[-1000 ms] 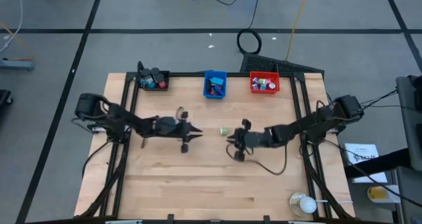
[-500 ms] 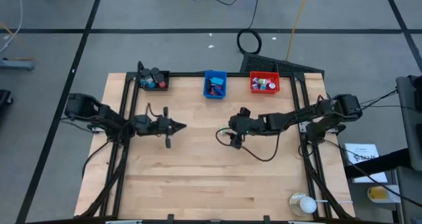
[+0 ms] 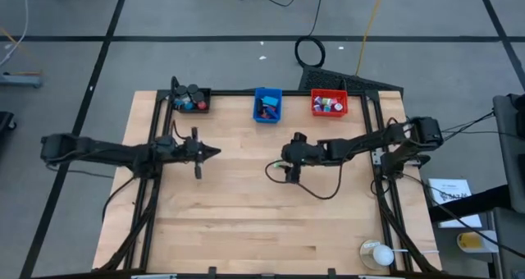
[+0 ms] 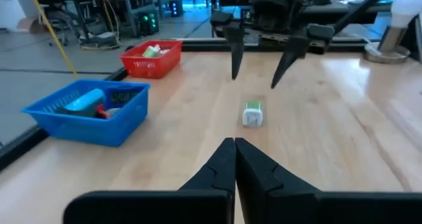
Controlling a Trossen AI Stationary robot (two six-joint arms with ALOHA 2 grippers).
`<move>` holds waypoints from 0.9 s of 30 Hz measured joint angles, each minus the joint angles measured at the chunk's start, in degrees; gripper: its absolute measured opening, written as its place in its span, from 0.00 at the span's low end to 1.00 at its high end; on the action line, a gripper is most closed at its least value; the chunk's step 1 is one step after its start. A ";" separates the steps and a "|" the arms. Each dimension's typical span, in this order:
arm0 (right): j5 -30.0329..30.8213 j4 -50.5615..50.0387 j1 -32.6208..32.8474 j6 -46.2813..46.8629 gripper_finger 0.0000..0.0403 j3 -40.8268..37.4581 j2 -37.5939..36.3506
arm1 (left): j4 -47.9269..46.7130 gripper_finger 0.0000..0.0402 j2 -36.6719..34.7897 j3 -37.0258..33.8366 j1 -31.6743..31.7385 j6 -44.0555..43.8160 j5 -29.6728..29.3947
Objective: Pick & Place Office items
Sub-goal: Put the green charger adapter into the red basket
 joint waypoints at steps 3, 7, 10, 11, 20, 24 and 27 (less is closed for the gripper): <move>-0.11 1.06 0.02 -1.21 0.70 0.55 0.64 | -9.54 0.02 -9.71 0.04 -0.07 0.86 -2.15; -4.73 0.78 -0.83 0.08 0.72 0.82 0.71 | -19.99 0.04 -19.80 0.07 -0.02 1.15 -7.15; -5.82 0.05 -1.52 0.25 0.73 1.85 0.62 | -24.74 0.03 -25.39 0.11 -0.02 1.36 -7.28; -5.88 -0.49 -1.58 0.19 0.73 2.18 0.64 | -25.68 0.02 -26.65 0.11 -0.02 1.37 -7.35; -5.92 -2.46 -2.03 -1.43 0.70 3.56 5.97 | -29.03 0.06 -33.51 0.09 -0.02 1.79 -6.38; -5.95 -2.48 -2.44 -3.02 0.70 5.12 11.09 | -30.03 0.03 -37.56 0.11 0.09 3.87 -6.40; -7.72 -1.71 -2.72 -4.01 0.68 6.96 13.62 | -33.26 0.01 -40.40 0.11 0.86 4.35 -7.25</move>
